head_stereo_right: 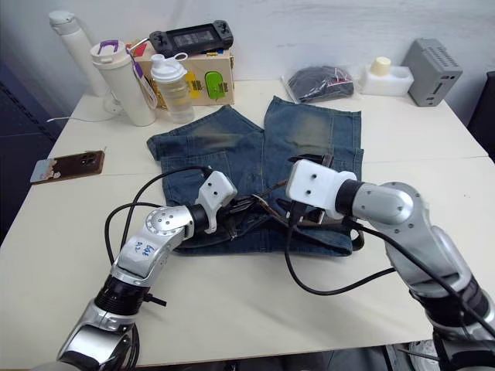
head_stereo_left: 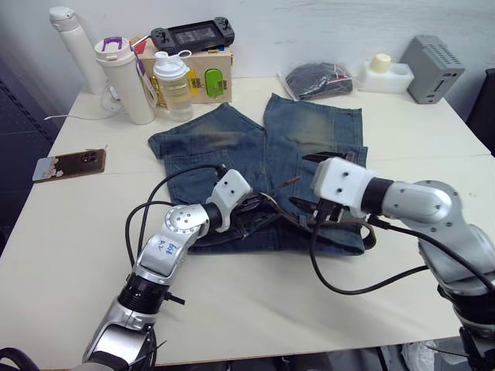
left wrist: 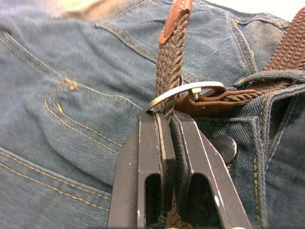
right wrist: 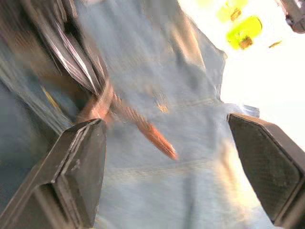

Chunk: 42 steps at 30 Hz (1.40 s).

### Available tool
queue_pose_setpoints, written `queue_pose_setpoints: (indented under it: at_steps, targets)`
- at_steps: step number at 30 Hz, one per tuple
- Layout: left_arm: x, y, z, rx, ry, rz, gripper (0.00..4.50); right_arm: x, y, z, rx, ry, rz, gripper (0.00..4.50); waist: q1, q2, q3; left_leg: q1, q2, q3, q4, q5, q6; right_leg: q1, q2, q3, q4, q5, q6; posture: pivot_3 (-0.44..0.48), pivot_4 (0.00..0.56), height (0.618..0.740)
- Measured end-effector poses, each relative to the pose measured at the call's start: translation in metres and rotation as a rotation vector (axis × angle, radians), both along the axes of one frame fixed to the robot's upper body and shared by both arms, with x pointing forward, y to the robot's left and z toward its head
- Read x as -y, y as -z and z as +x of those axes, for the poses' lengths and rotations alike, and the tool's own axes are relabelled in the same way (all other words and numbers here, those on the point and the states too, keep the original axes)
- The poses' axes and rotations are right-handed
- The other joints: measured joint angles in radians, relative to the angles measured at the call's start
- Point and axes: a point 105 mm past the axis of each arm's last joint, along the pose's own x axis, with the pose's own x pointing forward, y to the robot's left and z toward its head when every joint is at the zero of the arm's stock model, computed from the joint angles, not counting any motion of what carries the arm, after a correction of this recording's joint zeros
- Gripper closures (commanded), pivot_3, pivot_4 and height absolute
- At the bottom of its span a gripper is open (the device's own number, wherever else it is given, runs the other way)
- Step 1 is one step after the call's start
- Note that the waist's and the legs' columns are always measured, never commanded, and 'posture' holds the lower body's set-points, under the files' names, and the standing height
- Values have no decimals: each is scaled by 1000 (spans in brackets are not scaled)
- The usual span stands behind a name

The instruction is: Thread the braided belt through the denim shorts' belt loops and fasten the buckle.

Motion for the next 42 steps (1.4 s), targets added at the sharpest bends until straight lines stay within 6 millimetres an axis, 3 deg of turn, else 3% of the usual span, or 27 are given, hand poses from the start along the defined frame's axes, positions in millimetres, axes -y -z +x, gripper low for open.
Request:
queue_pose_setpoints:
  at_steps: [3, 10, 15, 16, 21, 24, 25, 31, 36, 39, 42]
  targets:
    - [-1, -1, 1, 52, 6, 36, 4500, -3, 16, 7, 46, -35, -100, 200, -1, 0, 0, 0, 0, 0, 0, 0, 0, 0, 0, -2, 0, 0, 0, 0, 150, 682]
    - [-2, -4, 1, 176, 19, 132, 4500, -9, 17, 22, 150, -64, -166, 200, 1, 0, 0, 0, 0, 0, 1, 0, 0, 0, 0, -4, 0, 0, 0, 0, 150, 682]
    - [-2, -6, 1, 210, 20, 149, 4500, -7, 23, 26, 149, -57, -192, 1527, -1, 0, 0, 0, 1, 0, 1, 0, 0, 0, 1, -4, 1, 0, 0, 0, 150, 682]
    - [-2, -6, 1, 218, 21, 153, 4500, -8, 24, 25, 147, -60, -192, 2176, -1, 0, 0, 0, 1, 0, 1, 0, 0, 0, 1, -4, 2, 0, 0, 0, 150, 682]
    - [-1, -8, 1, 240, 25, 160, 4500, -8, 28, 24, 135, -61, -195, 4265, 0, 0, 0, -1, 1, 0, 1, 0, 0, 0, 0, -4, 3, 0, 0, 0, 150, 682]
    - [-2, -11, 0, 261, 40, 157, 3243, -8, 28, 24, 132, -57, -188, 4500, -1, 0, 0, -1, 1, 0, 1, 0, 0, 0, 1, -4, 3, 0, 0, 0, 150, 682]
    - [-2, -11, 0, 262, 41, 157, 3243, -8, 28, 24, 131, -57, -187, 4500, -1, 0, 0, -1, 1, 0, 1, 0, 0, 0, 1, -4, 3, 0, 0, 0, 150, 682]
    - [-17, -23, -4, 156, 69, 0, 681, -5, 39, 22, 87, -35, -180, 4500, -2, 0, 0, -1, 1, 0, 1, 0, 0, 0, 0, -4, 3, 0, 0, 0, 150, 682]
    - [-51, -32, 1, 19, 33, -168, 681, -2, 32, 24, 102, -5, -156, 4500, -3, 0, 0, 0, 1, 0, 1, 0, 0, 0, 1, -4, 3, 0, 0, 0, 150, 682]
    - [-75, -25, 13, -51, -35, -190, 1536, -1, 31, 23, 103, 8, -142, 4500, -1, 0, 0, 0, 1, -1, 2, 0, 0, 0, 1, -5, 4, 0, 0, 0, 150, 682]
    - [-83, -19, 17, -78, -58, -181, 2417, -2, 32, 22, 100, 11, -132, 4500, -1, 0, 0, 0, 0, -1, 2, 0, 0, 1, 0, -5, 4, 0, 0, 0, 150, 682]
